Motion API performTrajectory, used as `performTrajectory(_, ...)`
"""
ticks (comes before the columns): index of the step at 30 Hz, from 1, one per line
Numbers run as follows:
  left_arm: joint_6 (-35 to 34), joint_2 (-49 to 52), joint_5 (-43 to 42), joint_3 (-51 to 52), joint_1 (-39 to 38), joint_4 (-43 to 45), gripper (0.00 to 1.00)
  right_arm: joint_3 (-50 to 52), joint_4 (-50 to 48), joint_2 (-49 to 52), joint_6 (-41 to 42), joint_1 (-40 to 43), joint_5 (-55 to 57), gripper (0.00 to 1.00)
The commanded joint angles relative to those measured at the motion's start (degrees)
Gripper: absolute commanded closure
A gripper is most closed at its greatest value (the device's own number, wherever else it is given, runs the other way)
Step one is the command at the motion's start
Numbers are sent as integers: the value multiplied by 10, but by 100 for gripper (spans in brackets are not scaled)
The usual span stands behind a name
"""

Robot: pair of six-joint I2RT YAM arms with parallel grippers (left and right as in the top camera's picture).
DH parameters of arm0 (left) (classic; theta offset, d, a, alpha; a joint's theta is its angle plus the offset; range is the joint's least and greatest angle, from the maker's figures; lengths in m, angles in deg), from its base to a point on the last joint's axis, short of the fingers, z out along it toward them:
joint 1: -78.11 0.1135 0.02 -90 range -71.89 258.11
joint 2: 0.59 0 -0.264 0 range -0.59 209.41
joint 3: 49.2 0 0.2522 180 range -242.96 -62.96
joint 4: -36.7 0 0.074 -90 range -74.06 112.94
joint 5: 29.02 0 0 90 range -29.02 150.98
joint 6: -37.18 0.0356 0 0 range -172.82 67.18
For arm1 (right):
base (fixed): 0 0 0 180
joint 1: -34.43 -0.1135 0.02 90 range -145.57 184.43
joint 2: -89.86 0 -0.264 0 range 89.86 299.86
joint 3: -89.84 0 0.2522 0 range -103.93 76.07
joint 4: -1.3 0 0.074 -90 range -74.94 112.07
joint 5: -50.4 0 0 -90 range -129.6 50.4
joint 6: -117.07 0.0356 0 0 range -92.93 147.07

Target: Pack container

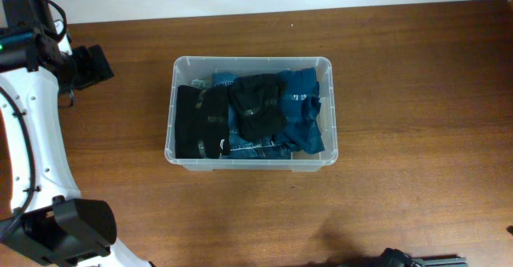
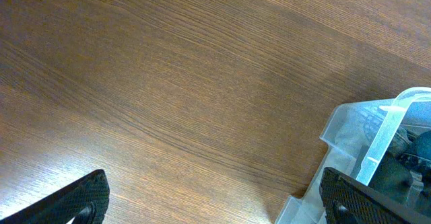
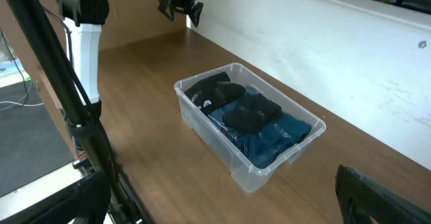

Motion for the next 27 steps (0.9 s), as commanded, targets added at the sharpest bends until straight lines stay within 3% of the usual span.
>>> performTrajectory(1, -3, -5, -4, -4, 1, 1, 1, 23, 3, -2, 4, 3, -10, 2)
performTrajectory(6, -3, -5, -4, -4, 1, 1, 1, 112, -15, -50, 5, 32, -12, 2)
performTrajectory(11, -3, -5, -4, -4, 1, 1, 1, 237, -97, -144, 5, 57, -16, 2)
performTrajectory(15, -3, -5, -4, -4, 1, 1, 1, 378, -201, -236, 5, 85, -43, 1)
performTrajectory(23, -3, -5, -4, -4, 1, 1, 1, 621, -440, -317, 5, 104, -44, 2)
performTrajectory(27, -3, -5, -4, -4, 1, 1, 0, 762, -606, -338, 4, 108, -44, 1)
